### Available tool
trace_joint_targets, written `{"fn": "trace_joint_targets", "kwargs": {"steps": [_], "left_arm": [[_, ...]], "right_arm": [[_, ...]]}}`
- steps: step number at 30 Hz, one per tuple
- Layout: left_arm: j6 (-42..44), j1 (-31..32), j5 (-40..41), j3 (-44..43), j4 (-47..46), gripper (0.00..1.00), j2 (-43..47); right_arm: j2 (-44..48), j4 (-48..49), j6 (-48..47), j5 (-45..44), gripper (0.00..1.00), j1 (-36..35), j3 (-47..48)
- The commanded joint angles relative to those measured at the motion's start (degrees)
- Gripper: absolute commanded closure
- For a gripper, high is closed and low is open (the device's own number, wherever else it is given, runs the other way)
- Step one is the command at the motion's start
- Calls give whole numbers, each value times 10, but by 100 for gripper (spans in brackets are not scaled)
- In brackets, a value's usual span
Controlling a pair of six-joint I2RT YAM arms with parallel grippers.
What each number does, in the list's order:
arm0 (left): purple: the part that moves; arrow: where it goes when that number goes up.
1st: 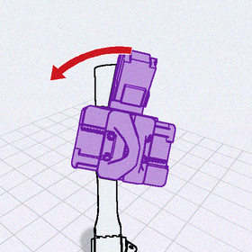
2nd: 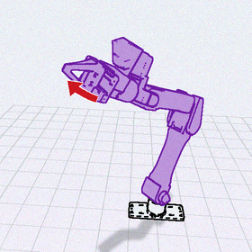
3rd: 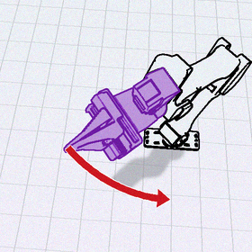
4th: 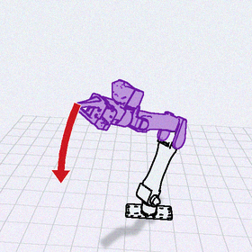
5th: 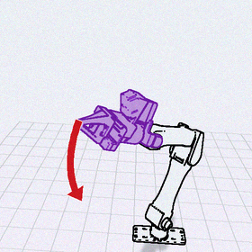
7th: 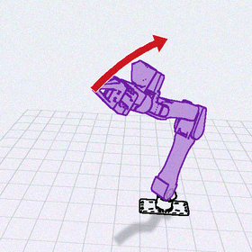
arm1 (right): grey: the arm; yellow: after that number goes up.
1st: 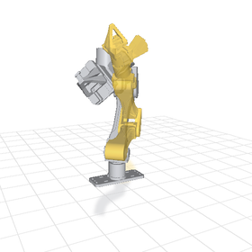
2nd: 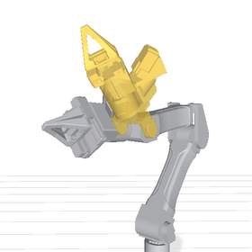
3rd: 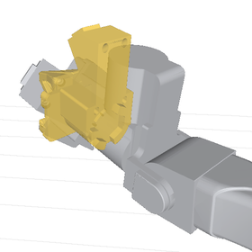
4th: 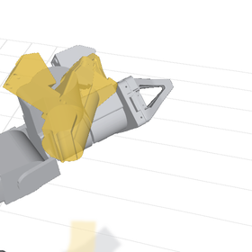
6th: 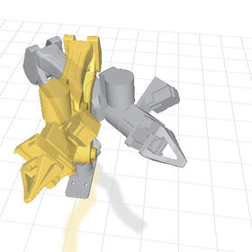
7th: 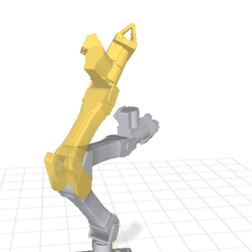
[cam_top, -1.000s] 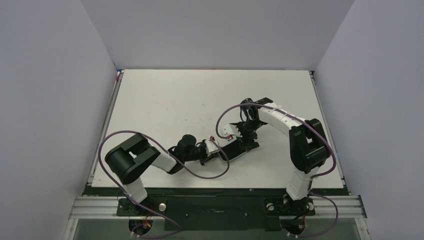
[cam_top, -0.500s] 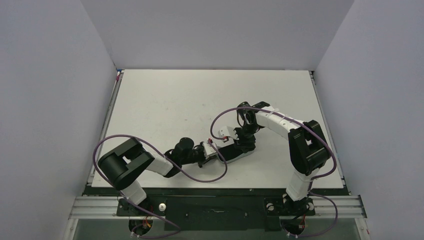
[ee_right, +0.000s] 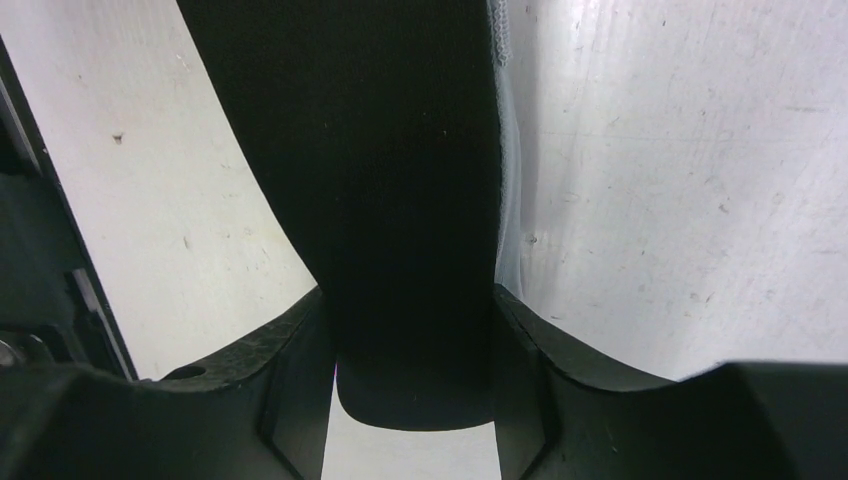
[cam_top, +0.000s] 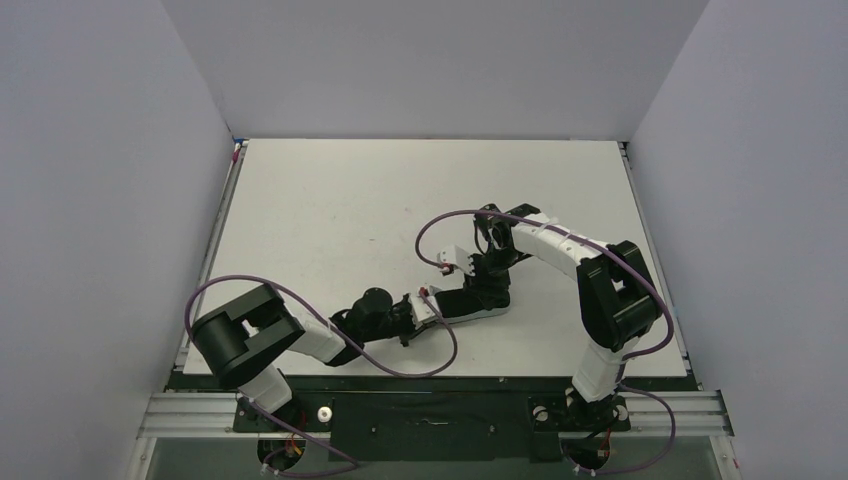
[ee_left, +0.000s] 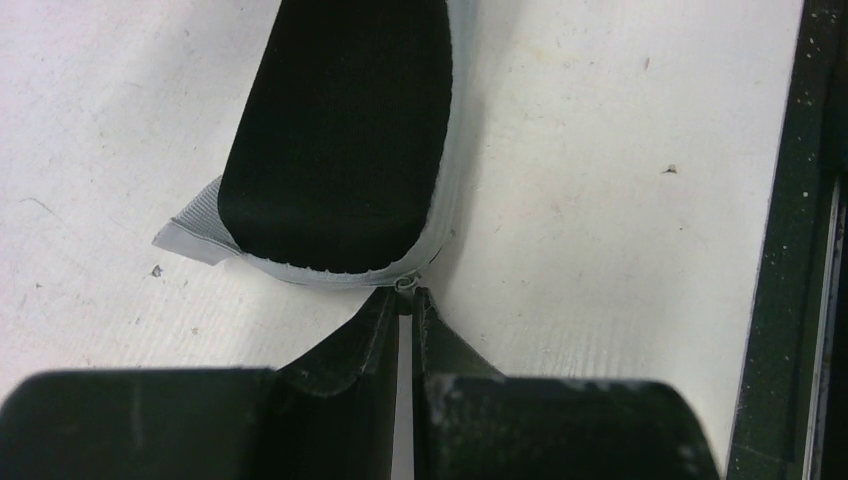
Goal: Open the umbrella
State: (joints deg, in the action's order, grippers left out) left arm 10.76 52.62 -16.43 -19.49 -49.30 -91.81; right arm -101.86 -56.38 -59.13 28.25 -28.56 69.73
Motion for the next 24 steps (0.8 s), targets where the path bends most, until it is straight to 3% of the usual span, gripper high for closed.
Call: {"fn": "trace_joint_targets", "kwargs": {"steps": [1,10,16,24], "left_arm": [[-57,20,-1,-12,-3,100,11],[-117,20,98,-44,-11,100,-23],[-110,22,89,-46,-25,100,-41],[-112,32,75,-60,-46,100,-76]], "right_arm": [[-8,72,123,-35,100,10,12],[9,179,353,-33,100,11,-25],[32,267,513,-46,100,10,-63],[41,306,610,-51,100,3,-62]]}}
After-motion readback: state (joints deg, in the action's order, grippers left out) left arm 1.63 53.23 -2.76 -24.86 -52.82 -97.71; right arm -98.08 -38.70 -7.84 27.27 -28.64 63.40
